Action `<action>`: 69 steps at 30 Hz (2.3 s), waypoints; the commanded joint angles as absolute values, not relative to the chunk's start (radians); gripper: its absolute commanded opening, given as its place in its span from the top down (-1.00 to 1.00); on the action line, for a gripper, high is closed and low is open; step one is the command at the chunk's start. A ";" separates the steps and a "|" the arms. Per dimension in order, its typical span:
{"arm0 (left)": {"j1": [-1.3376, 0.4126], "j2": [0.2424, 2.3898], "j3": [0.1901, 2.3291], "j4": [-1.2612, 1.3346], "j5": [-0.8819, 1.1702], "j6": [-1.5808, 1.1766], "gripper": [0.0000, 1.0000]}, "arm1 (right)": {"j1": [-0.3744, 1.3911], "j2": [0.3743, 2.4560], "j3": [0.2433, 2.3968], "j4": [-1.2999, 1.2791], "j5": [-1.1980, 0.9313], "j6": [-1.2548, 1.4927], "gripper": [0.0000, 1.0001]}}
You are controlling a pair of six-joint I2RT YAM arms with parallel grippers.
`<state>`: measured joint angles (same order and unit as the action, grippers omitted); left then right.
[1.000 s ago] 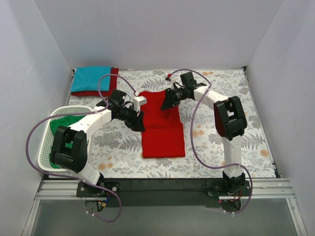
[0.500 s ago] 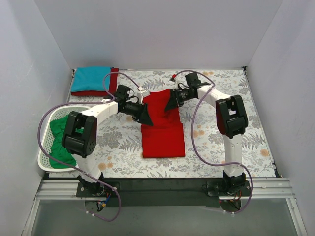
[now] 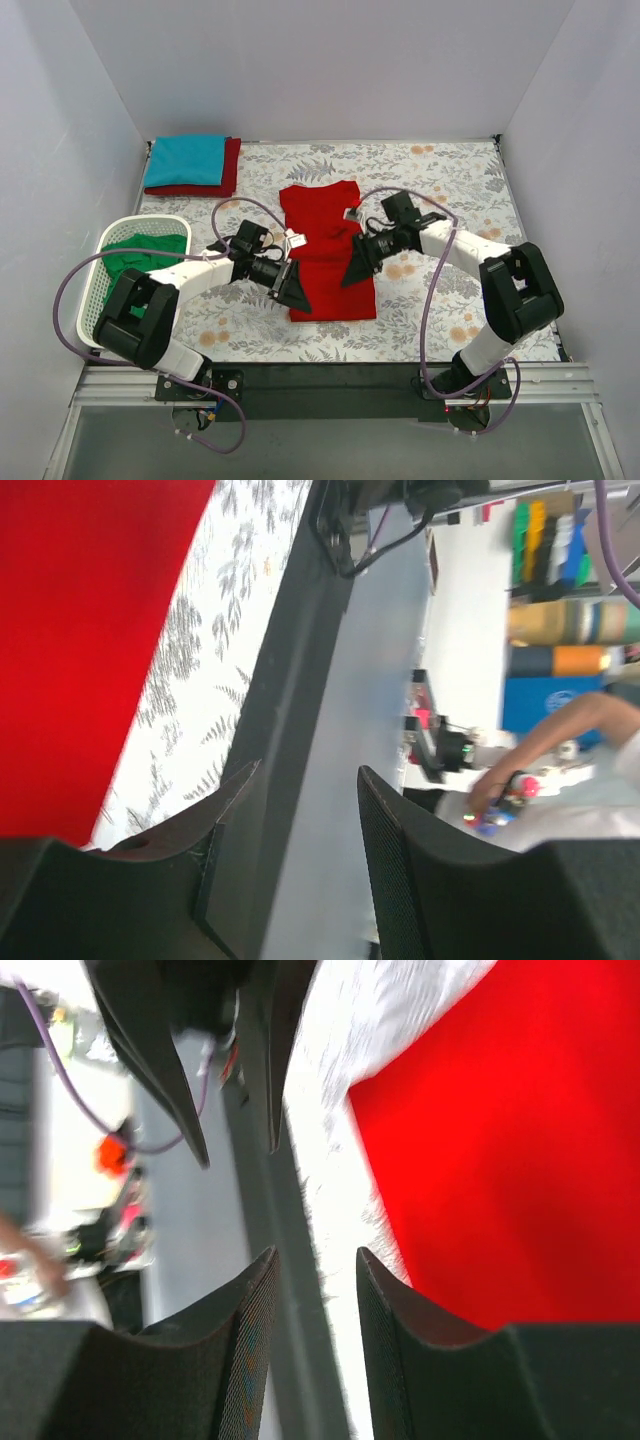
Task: Fold and stack the t-shirts
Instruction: Fold the tshirt
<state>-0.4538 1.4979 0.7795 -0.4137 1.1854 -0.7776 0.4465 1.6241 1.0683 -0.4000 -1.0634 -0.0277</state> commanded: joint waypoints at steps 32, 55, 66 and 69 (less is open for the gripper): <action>-0.290 1.685 0.566 -0.208 1.098 -1.164 0.64 | 0.543 1.686 0.787 -0.084 -0.930 0.198 0.29; -0.385 1.772 0.614 -0.196 0.877 -1.142 0.80 | 0.517 1.787 0.736 -0.160 -0.864 0.005 0.42; -0.362 1.392 0.739 -0.323 1.025 -0.965 0.39 | 0.509 1.467 0.983 -0.440 -0.822 -0.254 0.07; -0.362 1.310 0.793 -0.423 0.965 -0.720 0.22 | 0.512 1.370 0.954 -0.465 -0.701 -0.462 0.00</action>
<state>-0.3645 1.3979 0.7372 -0.3172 0.9989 -0.9741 0.5121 1.4548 0.9604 -0.3492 -0.8173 -0.1802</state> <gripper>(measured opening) 0.367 0.481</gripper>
